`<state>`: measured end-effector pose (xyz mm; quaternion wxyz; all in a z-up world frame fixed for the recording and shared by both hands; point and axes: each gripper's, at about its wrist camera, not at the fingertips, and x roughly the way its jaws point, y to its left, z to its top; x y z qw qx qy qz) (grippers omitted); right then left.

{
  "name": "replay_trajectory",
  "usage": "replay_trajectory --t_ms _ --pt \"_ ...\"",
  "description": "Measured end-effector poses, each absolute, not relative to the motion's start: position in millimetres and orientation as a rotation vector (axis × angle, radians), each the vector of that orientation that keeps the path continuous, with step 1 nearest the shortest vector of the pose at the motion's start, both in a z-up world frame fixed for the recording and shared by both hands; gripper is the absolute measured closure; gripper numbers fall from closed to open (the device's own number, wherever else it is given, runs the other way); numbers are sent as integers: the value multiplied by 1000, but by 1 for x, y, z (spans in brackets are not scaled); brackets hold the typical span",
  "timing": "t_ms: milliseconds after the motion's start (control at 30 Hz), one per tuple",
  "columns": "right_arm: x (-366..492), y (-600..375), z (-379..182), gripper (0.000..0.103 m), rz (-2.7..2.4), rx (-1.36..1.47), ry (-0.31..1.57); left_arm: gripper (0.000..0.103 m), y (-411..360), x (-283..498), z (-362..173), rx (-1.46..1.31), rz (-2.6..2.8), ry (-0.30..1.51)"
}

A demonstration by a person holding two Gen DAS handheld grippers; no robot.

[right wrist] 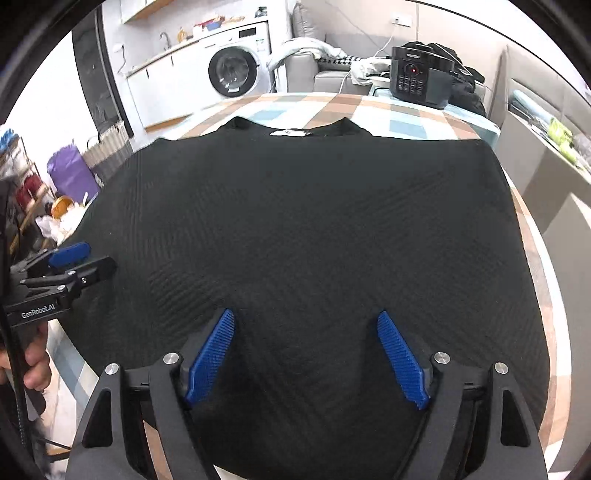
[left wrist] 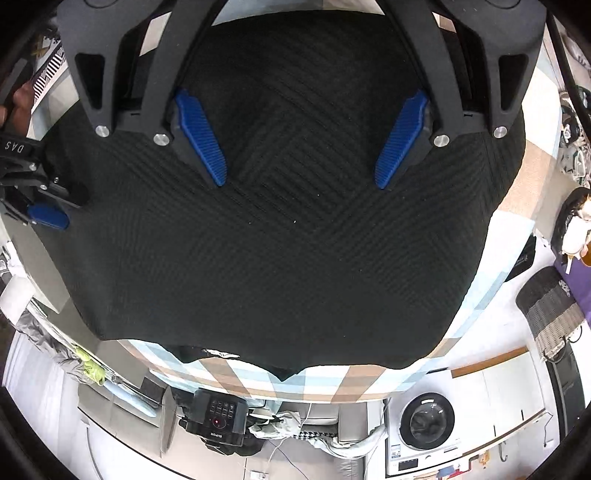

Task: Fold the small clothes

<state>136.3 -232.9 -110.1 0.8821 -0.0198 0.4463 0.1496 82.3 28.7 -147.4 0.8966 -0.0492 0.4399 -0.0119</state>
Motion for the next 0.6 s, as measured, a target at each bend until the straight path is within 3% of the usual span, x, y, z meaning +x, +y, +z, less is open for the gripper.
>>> replay_trajectory --t_ms 200,600 --pt "124 -267 -110 22 269 1 936 21 32 77 -144 -94 -17 915" --pt "97 -219 -100 21 340 -78 927 21 -12 41 -126 -41 -207 912"
